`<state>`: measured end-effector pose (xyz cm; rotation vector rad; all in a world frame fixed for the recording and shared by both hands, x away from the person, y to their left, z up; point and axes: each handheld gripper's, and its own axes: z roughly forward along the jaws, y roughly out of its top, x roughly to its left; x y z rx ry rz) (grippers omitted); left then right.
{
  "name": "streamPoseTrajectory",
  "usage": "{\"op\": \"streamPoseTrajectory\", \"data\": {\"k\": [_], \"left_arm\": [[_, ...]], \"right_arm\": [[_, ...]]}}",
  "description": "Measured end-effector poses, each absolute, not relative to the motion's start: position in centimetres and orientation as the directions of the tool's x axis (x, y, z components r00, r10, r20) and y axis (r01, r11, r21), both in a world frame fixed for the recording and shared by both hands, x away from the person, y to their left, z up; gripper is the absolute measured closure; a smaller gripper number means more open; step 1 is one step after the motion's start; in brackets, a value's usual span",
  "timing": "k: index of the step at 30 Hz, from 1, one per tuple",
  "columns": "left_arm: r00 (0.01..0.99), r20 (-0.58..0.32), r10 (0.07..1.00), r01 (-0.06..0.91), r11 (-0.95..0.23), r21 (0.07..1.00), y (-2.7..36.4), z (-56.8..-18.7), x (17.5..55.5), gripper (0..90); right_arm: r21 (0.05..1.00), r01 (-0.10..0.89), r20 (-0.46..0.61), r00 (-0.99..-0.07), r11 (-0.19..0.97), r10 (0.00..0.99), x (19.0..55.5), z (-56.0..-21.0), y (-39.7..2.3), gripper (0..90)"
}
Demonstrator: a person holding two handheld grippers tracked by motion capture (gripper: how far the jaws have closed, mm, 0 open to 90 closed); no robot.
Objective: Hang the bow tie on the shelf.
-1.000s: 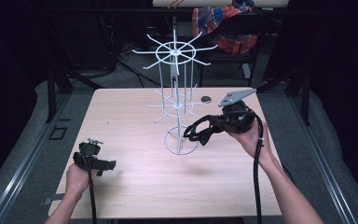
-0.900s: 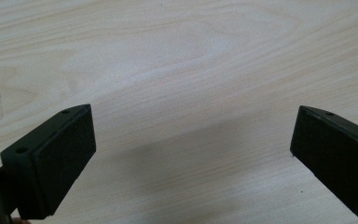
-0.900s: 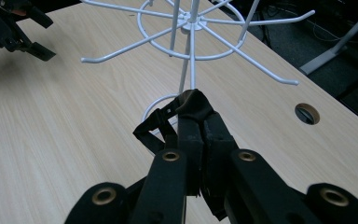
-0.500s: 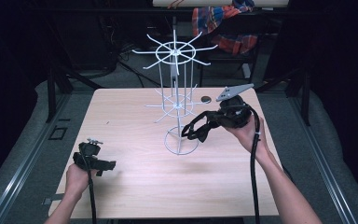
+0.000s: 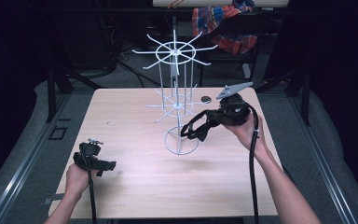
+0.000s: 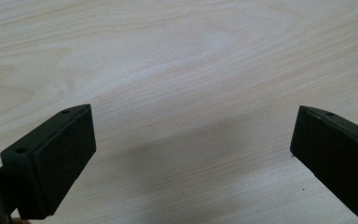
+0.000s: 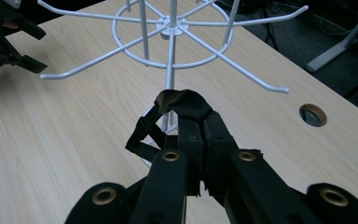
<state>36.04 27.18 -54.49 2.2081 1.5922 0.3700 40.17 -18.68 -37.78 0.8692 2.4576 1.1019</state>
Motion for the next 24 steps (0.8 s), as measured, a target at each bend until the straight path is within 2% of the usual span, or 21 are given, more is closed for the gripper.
{"op": "streamPoseTrajectory", "data": {"k": [24], "left_arm": [[0.326,-0.018,0.945,0.847,-0.283,0.45,27.2,-54.5,36.1,0.1]], "right_arm": [[0.729,0.448,-0.004,-0.754,0.518,0.657,41.5,-40.8,-17.9,87.7]]}}
